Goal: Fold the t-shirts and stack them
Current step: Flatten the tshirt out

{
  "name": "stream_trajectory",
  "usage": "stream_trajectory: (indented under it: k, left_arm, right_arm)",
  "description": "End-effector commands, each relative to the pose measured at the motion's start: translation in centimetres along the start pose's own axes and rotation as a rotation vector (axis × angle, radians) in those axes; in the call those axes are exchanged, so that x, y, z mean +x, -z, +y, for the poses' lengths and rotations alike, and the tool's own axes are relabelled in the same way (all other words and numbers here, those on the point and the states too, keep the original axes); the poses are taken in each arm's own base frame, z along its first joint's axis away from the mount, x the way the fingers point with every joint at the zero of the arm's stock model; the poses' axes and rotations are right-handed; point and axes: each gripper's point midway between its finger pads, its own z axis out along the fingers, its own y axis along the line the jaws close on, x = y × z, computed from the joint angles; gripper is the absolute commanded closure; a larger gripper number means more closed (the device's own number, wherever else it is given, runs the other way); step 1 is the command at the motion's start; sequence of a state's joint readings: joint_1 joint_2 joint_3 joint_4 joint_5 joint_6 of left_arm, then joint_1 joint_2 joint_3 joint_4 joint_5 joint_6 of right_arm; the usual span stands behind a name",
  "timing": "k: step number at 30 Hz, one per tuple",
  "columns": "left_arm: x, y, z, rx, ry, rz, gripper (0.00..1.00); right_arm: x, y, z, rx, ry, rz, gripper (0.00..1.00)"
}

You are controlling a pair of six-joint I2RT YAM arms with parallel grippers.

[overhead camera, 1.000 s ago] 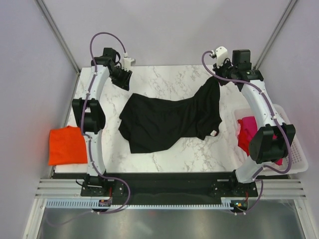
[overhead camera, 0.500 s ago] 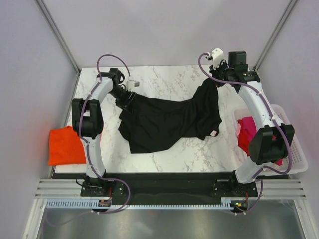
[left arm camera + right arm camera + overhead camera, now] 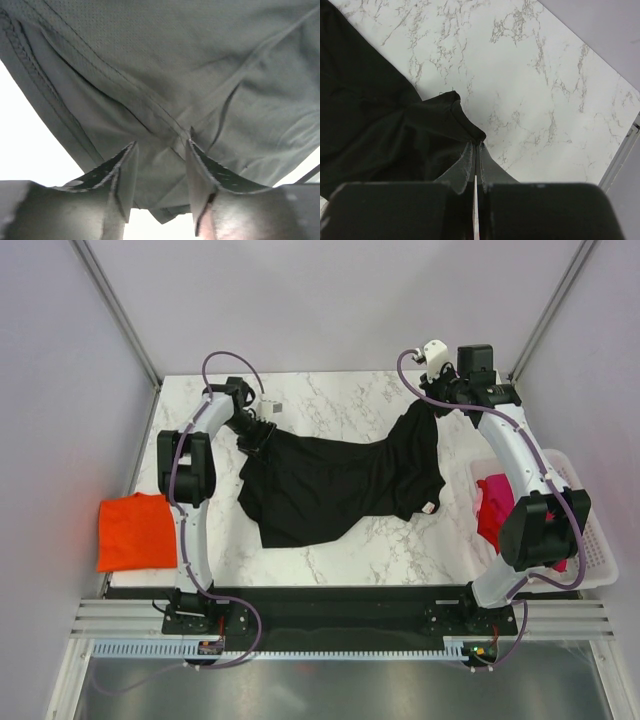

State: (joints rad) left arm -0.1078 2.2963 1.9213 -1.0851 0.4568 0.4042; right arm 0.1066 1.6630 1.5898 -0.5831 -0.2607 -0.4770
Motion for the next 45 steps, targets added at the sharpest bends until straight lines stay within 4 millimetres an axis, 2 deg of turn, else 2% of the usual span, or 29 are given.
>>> stream_trajectory:
  k: [1,5,16,18,20,22,23,26,27,28,29,30,31,32,34,35,37,39,40,41,43,44,45]
  left_arm:
    - [-1.2,-0.5,-0.6,0.033,0.020,-0.021,0.53]
    - [-1.0,-1.0,-1.6,0.051,0.005,-0.006,0.58]
    - [-0.5,-0.6,-2.4,0.072,0.004,0.003,0.72]
    - [-0.6,-0.4,-2.7,0.073,-0.005,0.001,0.82]
    - [-0.4,0.4,-3.1,0.074,-0.018,0.007,0.97]
    - [-0.1,2.7,-3.8,0.070,-0.030,0.010,0.98]
    - [-0.6,4.3,-4.1,0.064,-0.052,-0.017,0.98]
    - [-2.4,11.4,-4.9,0.019,-0.102,-0.157,0.98]
    - [-2.9,14.5,-4.9,-0.014,-0.113,-0.219,0.98]
    - [-4.3,17.6,-5.2,-0.057,-0.154,-0.293,0.98]
    - [-4.2,19.5,-5.6,-0.073,-0.162,-0.317,0.98]
    - [-4.4,21.5,-5.6,-0.103,-0.171,-0.355,0.98]
    - [-4.7,23.5,-6.5,-0.132,-0.203,-0.398,0.98]
    - [-4.8,26.3,-6.2,-0.183,-0.212,-0.456,0.98]
    - [-4.6,28.7,-6.7,-0.230,-0.238,-0.506,0.98]
    - [-4.1,30.3,-7.9,-0.257,-0.265,-0.540,0.98]
    - [-3.7,31.7,-8.7,-0.289,-0.287,-0.569,0.98]
    - [-3.0,34.1,-10.3,-0.332,-0.321,-0.630,0.98]
    - [-2.7,34.4,-10.7,-0.340,-0.324,-0.638,0.98]
    - [-2.0,35.9,-11.9,-0.367,-0.345,-0.674,0.98]
    - [-1.7,36.9,-12.4,-0.399,-0.357,-0.706,0.98]
    - [-1.4,37.6,-13.0,-0.417,-0.368,-0.728,0.98]
    - [-0.7,39.0,-14.0,-0.449,-0.384,-0.765,0.98]
  right_arm:
    - [-1.3,0.9,-0.4,0.024,0.028,-0.044,1.00]
    - [-1.2,0.8,-0.5,0.027,0.033,-0.039,1.00]
    - [-0.4,0.6,-0.3,0.023,0.032,-0.026,1.00]
    - [-0.6,0.7,-0.4,0.028,0.034,-0.030,1.00]
    - [-1.0,0.9,-0.6,0.038,0.035,-0.037,1.00]
    - [-2.4,2.1,-1.4,0.078,0.044,-0.068,1.00]
    - [-3.2,2.7,-1.9,0.101,0.048,-0.084,1.00]
    - [-7.7,6.6,-4.7,0.248,0.062,-0.196,1.00]
    - [-8.7,7.7,-5.7,0.304,0.062,-0.215,1.00]
    - [-9.5,8.6,-6.2,0.333,0.064,-0.233,1.00]
    - [-11.1,10.3,-6.9,0.374,0.069,-0.272,1.00]
    - [-11.7,11.2,-7.3,0.397,0.077,-0.288,1.00]
    - [-12.3,12.1,-7.7,0.422,0.081,-0.299,1.00]
    - [-13.3,13.7,-7.9,0.445,0.094,-0.330,1.00]
    - [-14.2,15.4,-7.8,0.464,0.108,-0.361,1.00]
    - [-14.7,16.9,-7.7,0.479,0.115,-0.386,1.00]
    - [-15.2,18.6,-7.4,0.493,0.113,-0.418,1.00]
    - [-15.7,21.4,-6.9,0.515,0.119,-0.462,1.00]
    - [-15.8,22.2,-6.5,0.517,0.123,-0.474,1.00]
    - [-15.7,24.0,-6.0,0.528,0.130,-0.498,1.00]
    - [-15.5,25.7,-5.3,0.537,0.154,-0.512,1.00]
    - [-15.3,27.6,-4.6,0.547,0.170,-0.534,1.00]
    - [-15.0,28.2,-4.0,0.537,0.182,-0.536,1.00]
